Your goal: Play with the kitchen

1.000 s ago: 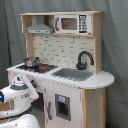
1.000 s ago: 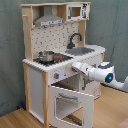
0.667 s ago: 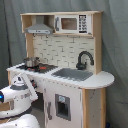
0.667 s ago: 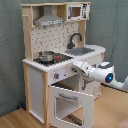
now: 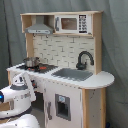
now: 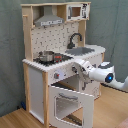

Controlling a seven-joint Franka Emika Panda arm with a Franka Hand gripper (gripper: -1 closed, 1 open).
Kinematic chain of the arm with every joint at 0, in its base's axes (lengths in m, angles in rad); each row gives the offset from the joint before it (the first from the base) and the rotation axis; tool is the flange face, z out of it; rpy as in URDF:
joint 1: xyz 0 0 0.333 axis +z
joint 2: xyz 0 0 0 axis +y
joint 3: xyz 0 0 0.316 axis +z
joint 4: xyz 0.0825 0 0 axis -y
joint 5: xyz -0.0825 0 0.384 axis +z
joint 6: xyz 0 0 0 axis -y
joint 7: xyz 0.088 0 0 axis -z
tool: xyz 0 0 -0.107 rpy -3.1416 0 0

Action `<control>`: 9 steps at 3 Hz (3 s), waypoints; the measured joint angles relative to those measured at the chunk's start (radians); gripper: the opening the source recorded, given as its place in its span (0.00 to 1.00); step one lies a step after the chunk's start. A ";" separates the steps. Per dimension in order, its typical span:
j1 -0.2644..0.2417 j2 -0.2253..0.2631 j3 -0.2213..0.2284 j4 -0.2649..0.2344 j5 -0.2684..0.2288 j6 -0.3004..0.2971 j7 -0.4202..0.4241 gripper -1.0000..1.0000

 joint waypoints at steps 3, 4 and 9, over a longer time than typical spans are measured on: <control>0.083 0.000 -0.006 0.006 -0.001 -0.059 -0.016 1.00; 0.158 0.000 -0.011 0.001 -0.001 -0.141 -0.016 1.00; 0.446 0.000 -0.106 -0.089 -0.002 -0.461 -0.093 1.00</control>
